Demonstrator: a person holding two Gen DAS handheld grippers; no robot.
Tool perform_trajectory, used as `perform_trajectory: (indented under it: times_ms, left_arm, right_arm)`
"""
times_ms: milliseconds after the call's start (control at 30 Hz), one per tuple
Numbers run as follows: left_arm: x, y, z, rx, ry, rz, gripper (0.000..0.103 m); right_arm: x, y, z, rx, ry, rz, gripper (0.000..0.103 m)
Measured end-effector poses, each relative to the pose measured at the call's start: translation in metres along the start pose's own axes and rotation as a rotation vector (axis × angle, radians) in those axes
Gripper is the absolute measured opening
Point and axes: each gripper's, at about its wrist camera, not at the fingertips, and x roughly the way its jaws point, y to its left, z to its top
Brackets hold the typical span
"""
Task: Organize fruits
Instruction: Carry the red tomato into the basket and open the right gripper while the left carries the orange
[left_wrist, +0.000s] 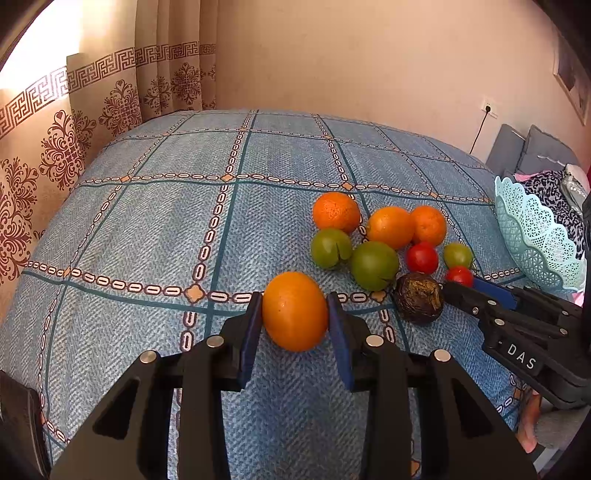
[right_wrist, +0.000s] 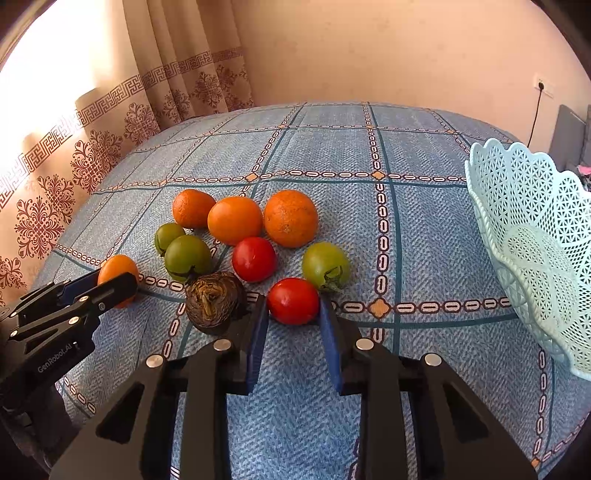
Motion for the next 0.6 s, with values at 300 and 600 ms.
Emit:
perform_trajectory:
  times_ms: [300,600]
  left_arm:
    - [-0.005,-0.001,0.001,-0.006,-0.013,0.009,0.036]
    - [-0.027,-0.012,0.004,0.010,-0.048,0.003,0.036]
  right_arm:
    - [-0.023,-0.008,-0.009,0.035,-0.042,0.014,0.028]
    - [-0.064,-0.023,-0.005,0.077,-0.133,0.005,0.028]
